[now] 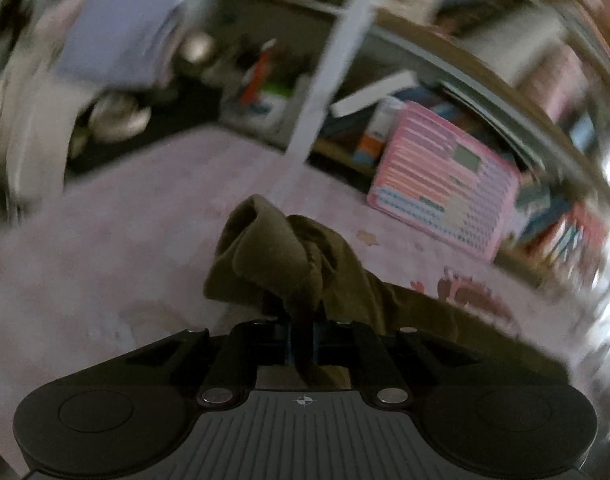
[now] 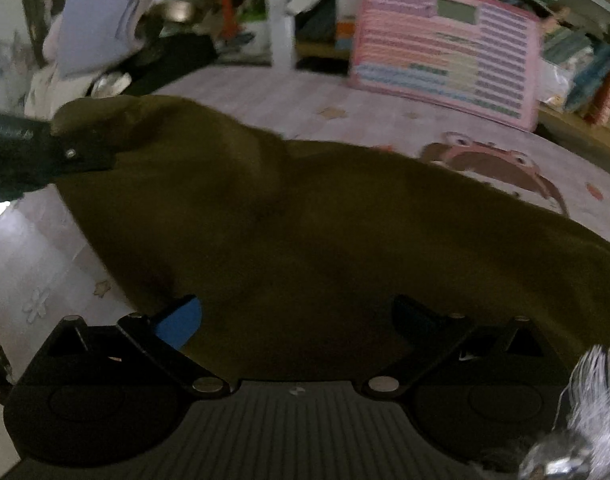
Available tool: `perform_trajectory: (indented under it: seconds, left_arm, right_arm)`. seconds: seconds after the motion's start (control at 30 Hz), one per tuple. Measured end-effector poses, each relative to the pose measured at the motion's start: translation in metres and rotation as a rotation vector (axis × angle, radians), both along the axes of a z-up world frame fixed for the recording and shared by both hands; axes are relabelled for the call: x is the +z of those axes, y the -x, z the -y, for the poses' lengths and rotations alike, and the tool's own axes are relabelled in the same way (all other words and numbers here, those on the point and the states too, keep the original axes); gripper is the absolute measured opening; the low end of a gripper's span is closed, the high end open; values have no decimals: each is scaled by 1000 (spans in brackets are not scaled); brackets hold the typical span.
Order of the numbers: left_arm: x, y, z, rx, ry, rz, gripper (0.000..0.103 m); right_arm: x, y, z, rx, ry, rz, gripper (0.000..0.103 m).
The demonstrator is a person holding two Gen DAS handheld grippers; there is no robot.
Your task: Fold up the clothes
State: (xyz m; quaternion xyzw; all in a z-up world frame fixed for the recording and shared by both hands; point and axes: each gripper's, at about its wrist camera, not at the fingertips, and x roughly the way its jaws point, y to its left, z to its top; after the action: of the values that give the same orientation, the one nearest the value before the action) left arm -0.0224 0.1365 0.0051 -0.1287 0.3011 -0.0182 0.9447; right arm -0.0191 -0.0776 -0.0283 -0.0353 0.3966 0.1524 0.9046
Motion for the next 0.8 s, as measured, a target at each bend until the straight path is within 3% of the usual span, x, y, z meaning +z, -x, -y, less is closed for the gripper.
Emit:
perform_trajectory:
  seconds: [0.23,0.47,0.63,0.8]
  left_arm:
    - [23,11,90,-164,-468,60,7]
    - [10,19,176,-321,-810,38,10]
    - [-1,29,201,-351,-810,-21,30]
    - [-10,39,224,-373,-794,-81,72]
  right_arm:
    - [8,12,97,-68,-116,-26,103]
    - [0,16,165,-133,-192,-71,103]
    - [-3,18,196,-138,-229,-78,103]
    - [-7,16,210,-124,-263,-98,103]
